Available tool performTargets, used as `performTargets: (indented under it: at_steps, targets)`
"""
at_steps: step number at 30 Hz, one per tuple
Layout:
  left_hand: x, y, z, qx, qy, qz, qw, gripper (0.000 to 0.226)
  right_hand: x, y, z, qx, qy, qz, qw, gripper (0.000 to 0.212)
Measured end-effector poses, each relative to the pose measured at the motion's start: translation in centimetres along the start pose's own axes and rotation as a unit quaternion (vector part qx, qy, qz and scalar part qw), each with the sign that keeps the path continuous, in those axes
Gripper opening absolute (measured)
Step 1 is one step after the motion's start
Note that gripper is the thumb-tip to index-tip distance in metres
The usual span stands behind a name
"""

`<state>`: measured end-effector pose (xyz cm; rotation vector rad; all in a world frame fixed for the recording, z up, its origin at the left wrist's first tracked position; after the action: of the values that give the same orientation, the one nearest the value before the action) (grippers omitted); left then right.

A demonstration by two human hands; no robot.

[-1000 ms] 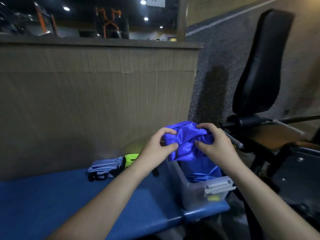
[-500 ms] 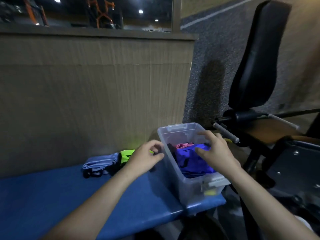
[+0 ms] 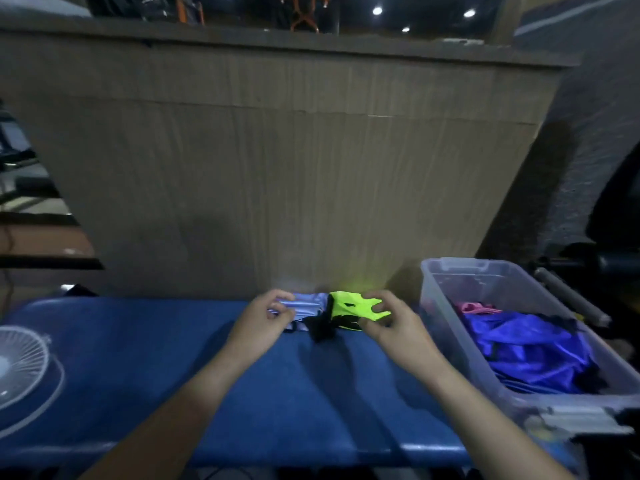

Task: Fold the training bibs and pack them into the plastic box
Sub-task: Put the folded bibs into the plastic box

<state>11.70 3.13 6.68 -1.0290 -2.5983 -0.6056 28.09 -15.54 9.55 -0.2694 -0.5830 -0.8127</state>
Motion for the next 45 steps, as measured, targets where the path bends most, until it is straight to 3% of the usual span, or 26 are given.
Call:
performTargets:
  at_steps: [8,17,21,25,27,32,35,39,45]
  targets:
    - [3.6,2.9,11.0,0.083,0.002,-0.067,0.994,0.017,-10.7,6.6,-4.3,-0.11,0.07,0.08,0.988,0.03]
    - [-0.4,8.4,16.8,0.129,-0.034,-0.012,0.991,0.013,-15.5,10.8,-6.8,-0.161,0.068,0.081,0.981,0.049]
    - [-1.5,8.9,17.9,0.125,0.015,0.039,0.991,0.035,-15.6,11.8,-5.9,-0.133,0.041,0.047,0.989,0.056]
    - [-2.1,8.0,17.7,0.127,0.018,0.081,0.988,0.041,-16.2,11.8,-5.7,-0.125,-0.011,0.038,0.991,0.06]
    - [-2.1,7.0,17.5,0.128,0.005,0.096,0.987,0.041,-17.0,11.2,-6.2,-0.149,0.022,0.062,0.987,0.058]
    - [-1.4,3.4,16.5,0.145,-0.042,0.092,0.984,0.041,-18.0,8.8,-6.5,-0.126,0.018,0.114,0.985,0.031]
    - [-1.1,1.3,14.9,0.154,-0.079,0.085,0.981,0.044,-18.0,6.8,-6.6,-0.107,0.028,0.141,0.984,0.028]
    - [-0.9,-0.7,11.6,0.144,-0.109,0.079,0.98,0.047,-15.2,4.8,-5.7,-0.072,0.068,0.112,0.989,0.031]
    - [-1.3,-0.7,2.9,0.065,-0.126,0.056,0.988,0.043,-6.8,1.6,-1.6,-0.013,0.099,0.063,0.993,0.032]
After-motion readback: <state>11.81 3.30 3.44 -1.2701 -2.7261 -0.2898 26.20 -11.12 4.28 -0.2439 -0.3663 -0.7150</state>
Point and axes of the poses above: each hand's wrist, its own y-axis towards the middle knuckle, its own x-axis out of the back of the hand, z = x × y, the point moved 10 cm from there along y, towards the middle knuckle, and after that the axes turned 11 degrees about -x, right-handed, at the moved point
